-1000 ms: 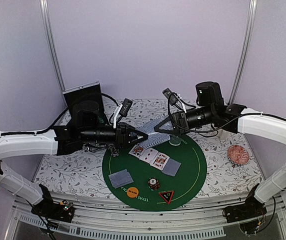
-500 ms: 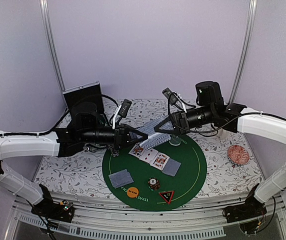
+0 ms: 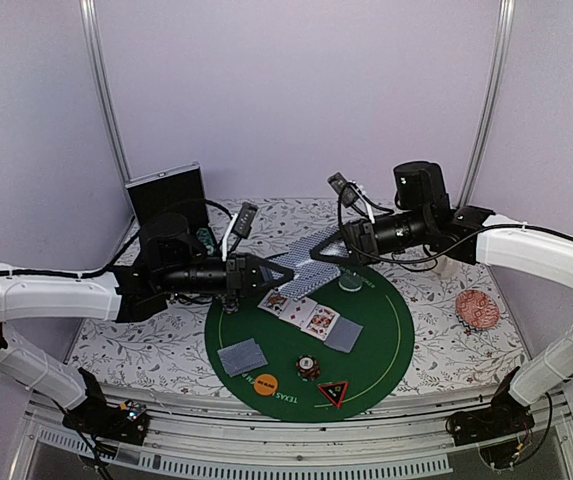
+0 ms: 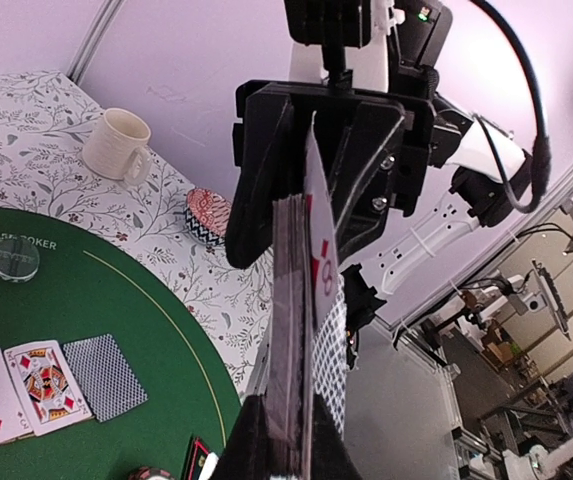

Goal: Distribute texas hold em gaming equipment
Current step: Pass from the right arm to the left, then pick up the poker card from the face-down deck piles, then place the poker card in the community card area.

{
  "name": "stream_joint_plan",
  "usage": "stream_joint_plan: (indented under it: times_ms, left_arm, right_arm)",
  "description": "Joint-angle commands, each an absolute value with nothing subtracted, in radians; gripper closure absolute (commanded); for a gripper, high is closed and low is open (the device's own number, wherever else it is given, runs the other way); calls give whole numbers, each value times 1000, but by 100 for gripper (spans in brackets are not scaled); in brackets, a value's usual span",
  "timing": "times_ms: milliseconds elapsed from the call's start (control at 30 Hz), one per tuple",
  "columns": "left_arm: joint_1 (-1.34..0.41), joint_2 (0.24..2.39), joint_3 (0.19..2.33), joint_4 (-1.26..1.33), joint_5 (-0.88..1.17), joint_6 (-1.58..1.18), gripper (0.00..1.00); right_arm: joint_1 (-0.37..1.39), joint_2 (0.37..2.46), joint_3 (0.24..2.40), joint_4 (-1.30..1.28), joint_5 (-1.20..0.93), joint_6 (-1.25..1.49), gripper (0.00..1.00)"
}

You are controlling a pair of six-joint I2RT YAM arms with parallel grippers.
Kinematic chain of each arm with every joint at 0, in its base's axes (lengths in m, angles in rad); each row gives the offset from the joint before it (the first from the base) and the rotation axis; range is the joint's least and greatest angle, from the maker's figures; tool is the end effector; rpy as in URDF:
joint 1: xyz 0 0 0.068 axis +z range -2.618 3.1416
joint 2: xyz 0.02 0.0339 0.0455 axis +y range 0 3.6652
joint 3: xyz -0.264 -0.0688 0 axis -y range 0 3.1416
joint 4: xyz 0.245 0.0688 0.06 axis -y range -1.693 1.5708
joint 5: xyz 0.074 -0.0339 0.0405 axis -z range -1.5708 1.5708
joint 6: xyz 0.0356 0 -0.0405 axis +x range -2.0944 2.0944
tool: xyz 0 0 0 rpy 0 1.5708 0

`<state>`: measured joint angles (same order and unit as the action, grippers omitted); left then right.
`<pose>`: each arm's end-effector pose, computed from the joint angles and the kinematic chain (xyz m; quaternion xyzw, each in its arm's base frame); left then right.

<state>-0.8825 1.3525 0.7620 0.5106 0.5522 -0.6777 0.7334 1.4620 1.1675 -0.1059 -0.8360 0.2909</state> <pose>0.1785 -0.2464 0.2763 0.2562 0.6844 -0.6014 0.3230 0.2299 0.2428 0.3241 -0.3859 0.6941 0.5424 0.2742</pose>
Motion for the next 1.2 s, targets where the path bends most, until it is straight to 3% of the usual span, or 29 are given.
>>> stream_joint_plan:
  times_ms: [0,167,467,733,900,1167]
  left_arm:
    - [-881,1348,744,575,542,-717,100]
    - [-869,1339,750,512,490,-709,100]
    - [-833,1311,744,369,390,-690,100]
    - [-795,1274,747,230,290,-647,100]
    - [-779,1231,750,153,216,-606,100]
    - [-774,1215,752,119,184,-588,100]
  right_arm:
    - [721,1474,1183,-90,-818,294,74]
    - [700,1455,1172,-103,-807,298,75]
    - [649,1416,1155,-196,-737,276,97]
    - [582,1371,1187,-451,-637,153,98]
    - [577,1452,1201,-752,-389,15,98]
    - [610,1601,1143,-883,-426,-65,98]
